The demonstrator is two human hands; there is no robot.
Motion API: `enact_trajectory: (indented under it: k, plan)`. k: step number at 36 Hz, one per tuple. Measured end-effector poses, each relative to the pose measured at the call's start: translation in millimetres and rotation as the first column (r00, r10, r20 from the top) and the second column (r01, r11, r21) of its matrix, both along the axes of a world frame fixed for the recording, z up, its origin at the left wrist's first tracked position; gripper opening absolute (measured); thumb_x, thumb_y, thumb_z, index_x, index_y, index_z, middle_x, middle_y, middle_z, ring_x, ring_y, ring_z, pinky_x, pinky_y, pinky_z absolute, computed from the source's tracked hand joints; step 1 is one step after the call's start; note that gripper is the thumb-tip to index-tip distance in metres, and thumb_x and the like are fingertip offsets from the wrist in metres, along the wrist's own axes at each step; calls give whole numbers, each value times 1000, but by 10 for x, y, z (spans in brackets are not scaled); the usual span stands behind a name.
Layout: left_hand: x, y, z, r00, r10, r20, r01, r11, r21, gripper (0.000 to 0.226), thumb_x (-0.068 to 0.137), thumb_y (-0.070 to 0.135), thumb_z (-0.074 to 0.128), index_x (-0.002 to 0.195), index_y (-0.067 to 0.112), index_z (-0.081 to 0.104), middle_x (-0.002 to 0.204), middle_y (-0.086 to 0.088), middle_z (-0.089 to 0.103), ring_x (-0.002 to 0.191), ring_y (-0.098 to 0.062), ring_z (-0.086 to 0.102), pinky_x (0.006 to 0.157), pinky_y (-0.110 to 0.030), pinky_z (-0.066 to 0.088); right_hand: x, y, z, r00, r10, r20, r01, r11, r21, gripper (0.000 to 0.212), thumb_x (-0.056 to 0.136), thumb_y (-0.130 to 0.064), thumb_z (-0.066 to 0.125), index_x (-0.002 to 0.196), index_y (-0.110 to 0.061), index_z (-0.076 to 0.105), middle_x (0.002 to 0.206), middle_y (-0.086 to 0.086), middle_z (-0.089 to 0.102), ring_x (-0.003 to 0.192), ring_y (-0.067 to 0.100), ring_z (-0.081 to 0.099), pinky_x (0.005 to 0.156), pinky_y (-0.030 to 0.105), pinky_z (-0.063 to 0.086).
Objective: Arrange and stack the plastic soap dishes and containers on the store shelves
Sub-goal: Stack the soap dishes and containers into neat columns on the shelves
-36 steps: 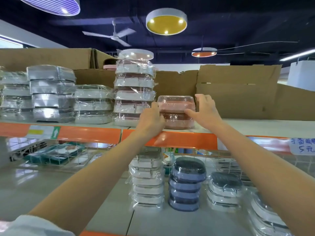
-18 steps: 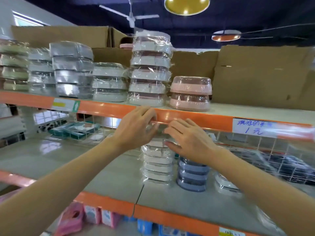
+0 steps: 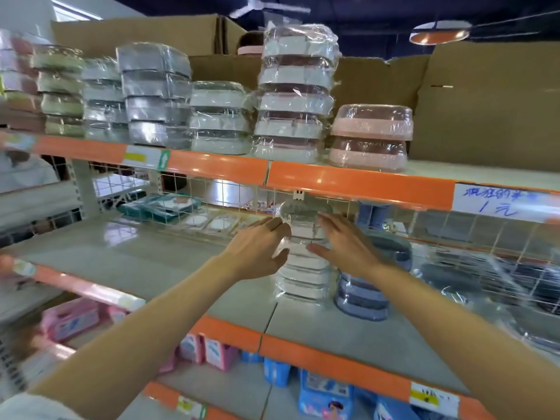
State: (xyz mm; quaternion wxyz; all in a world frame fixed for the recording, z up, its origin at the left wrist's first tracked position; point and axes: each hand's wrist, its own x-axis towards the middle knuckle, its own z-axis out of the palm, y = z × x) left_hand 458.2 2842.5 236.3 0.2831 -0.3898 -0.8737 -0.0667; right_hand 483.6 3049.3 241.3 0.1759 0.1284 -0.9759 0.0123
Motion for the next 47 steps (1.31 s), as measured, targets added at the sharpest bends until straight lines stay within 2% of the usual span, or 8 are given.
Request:
enact_trajectory:
  k: [10,14,20,26,34,40,44,47]
  plan:
    - [-425,-89,-130,999,-30,-12,30,999,-33,35,92,30,51,123,13,54,122,-3,55,113,-23,53,88,-32,44,-469,-139,110,988,-124,88,126,992,-21,100,84,-70,42,153,-8,1,161,7,0,147,22,6,119,36,7]
    - [-598,-139,-260,997,-68,-34,67,997,-30,35,91,30,53,121,11,57,118,-6,59,109,-23,55,92,-34,46,-607,-178,139,979,-156,132,165,984,-62,112,74,-78,40,152,-12,-4,161,4,-7,147,21,1,119,36,5]
    - [-747,-196,-440,995,-98,-6,98,995,22,34,89,31,55,116,12,60,112,-4,62,106,-23,57,88,-38,50,-774,-167,163,944,-211,253,215,976,9,136,51,-92,34,152,-13,-10,159,4,-15,147,20,-8,121,41,5]
    - [-852,-193,-447,993,-118,21,117,992,43,36,90,28,55,122,11,58,117,-3,60,110,-22,55,93,-32,45,-799,-157,136,949,-238,208,236,971,32,116,72,-76,54,153,-14,0,161,6,-3,147,26,3,119,41,9]
    - [-945,-194,-363,990,-122,71,110,983,147,29,92,21,56,118,8,59,109,-3,59,97,-19,59,81,-28,49,-618,-177,86,968,-246,49,247,969,-28,112,70,-73,60,151,-12,13,155,8,19,141,26,19,115,37,19]
    - [-1020,-196,-349,989,-122,88,109,984,142,31,93,22,54,121,8,59,118,-5,58,101,-20,59,87,-30,48,-212,-83,-35,967,-256,-3,256,965,-54,111,68,-74,60,151,-14,17,153,3,21,138,21,19,115,35,19]
    - [-1114,-59,-360,981,-157,114,146,984,100,44,94,30,54,131,7,52,133,-6,51,116,-22,54,100,-32,42,91,-8,-172,957,-288,23,289,954,-84,122,58,-88,46,152,-17,12,156,0,13,142,20,13,118,39,15]
    - [-1189,106,-374,968,-174,179,167,985,50,57,94,41,52,138,6,44,135,-9,46,118,-25,51,102,-36,40,231,81,-301,949,-314,37,316,945,-89,136,46,-101,32,151,-17,14,154,-1,15,141,18,11,118,40,17]
